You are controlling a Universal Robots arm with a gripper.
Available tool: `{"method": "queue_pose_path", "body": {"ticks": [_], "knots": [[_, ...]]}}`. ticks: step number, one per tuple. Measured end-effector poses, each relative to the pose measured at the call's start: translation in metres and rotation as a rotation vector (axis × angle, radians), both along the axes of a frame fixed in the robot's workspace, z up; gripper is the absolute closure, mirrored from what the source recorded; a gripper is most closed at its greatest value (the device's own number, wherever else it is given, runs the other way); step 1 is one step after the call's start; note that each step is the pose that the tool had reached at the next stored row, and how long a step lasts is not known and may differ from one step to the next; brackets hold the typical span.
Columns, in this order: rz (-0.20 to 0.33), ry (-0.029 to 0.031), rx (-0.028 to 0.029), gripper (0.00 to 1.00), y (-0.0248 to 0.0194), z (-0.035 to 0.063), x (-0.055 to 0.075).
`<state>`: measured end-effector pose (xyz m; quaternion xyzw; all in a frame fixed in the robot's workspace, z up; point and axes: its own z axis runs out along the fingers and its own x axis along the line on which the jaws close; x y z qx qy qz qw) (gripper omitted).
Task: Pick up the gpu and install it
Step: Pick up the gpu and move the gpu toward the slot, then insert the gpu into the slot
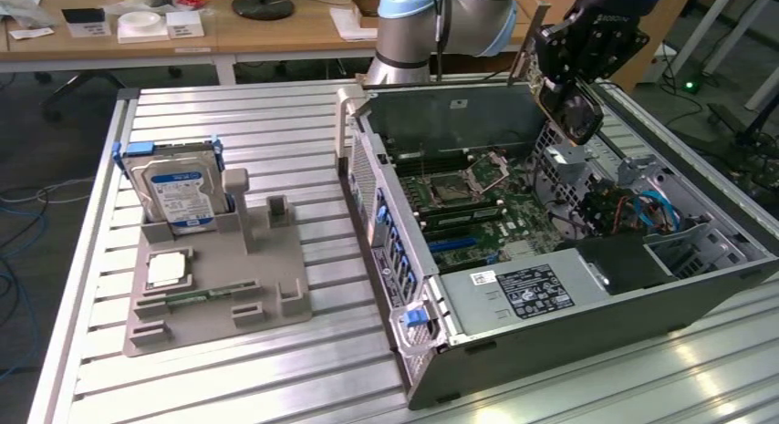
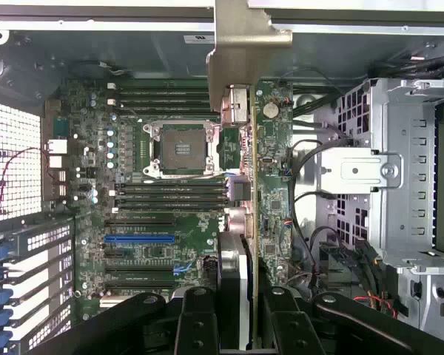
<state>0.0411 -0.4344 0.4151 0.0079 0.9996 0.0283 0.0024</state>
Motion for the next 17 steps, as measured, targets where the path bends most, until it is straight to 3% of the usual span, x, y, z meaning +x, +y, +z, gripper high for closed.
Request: {"method": "queue_pose_path", "body": {"ticks": [14,17], "knots": [[0.001,0.0,0.0005,0.72,0.0,0.0,0.0],[0.032,0.0,0.0008,0.72,0.0,0.0,0.0]]}}
